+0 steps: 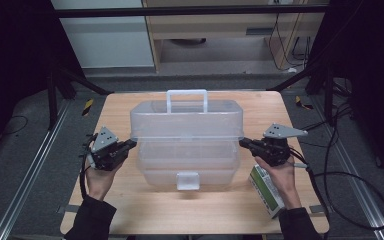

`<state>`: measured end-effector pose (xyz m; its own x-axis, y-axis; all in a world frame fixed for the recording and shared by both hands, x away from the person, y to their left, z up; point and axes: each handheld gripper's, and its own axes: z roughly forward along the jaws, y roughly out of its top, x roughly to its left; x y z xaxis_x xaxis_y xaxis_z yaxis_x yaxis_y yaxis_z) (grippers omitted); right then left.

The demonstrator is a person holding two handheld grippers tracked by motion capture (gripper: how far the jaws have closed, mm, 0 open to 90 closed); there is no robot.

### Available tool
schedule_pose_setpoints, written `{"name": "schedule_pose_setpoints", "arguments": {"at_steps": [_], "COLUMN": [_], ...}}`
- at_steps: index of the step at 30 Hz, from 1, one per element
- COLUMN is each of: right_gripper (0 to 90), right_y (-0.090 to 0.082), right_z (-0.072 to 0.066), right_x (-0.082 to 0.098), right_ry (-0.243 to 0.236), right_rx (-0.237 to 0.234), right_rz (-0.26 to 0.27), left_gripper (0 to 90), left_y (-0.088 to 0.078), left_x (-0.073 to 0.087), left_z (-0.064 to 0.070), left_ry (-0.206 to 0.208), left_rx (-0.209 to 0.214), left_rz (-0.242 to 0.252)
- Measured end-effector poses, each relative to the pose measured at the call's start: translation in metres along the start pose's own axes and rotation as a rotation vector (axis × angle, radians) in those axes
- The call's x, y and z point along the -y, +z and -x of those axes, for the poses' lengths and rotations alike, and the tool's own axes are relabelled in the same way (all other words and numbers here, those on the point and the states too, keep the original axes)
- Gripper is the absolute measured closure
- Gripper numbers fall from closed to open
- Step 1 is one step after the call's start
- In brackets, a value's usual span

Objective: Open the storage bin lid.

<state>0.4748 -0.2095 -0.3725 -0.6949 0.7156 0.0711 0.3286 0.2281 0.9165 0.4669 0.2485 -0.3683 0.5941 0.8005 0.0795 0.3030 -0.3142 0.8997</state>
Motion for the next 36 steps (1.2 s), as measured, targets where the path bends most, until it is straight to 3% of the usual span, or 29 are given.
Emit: {"name": "schedule_pose_setpoints", "arguments": {"at_steps": [8, 14, 21, 25, 29, 36], "right_gripper": [90.0, 90.0, 90.0, 90.0, 90.0, 90.0], "right_y": [-0.001, 0.0, 0.001, 0.001, 0.001, 0.002], "right_z": [0.0, -0.001, -0.001, -0.001, -0.001, -0.002], "right_x": [0.0, 0.001, 0.001, 0.001, 0.001, 0.002], "right_ry": [-0.007, -0.008, -0.011, -0.013, -0.013, -0.014], "right_rx": [0.006, 0.003, 0.001, 0.003, 0.001, -0.002], "right_rz": [-0.01, -0.01, -0.014, -0.017, -0.02, -0.025], "left_gripper": [87.0, 73.2, 58.6, 56.9, 54.6, 57.3], "left_y": [0.0, -0.003, 0.004, 0.01, 0.015, 0.017], "left_x": [0.004, 0.012, 0.01, 0.007, 0.002, 0.0], "left_z": [0.002, 0.001, 0.002, 0.004, 0.005, 0.0], "left_ry": [-0.004, -0.014, -0.014, 0.004, -0.003, -0.028], "left_rx": [-0.007, -0.039, -0.071, -0.079, -0.097, -0.087], "left_rz": [-0.008, -0.029, -0.013, -0.005, 0.005, 0.013]}}
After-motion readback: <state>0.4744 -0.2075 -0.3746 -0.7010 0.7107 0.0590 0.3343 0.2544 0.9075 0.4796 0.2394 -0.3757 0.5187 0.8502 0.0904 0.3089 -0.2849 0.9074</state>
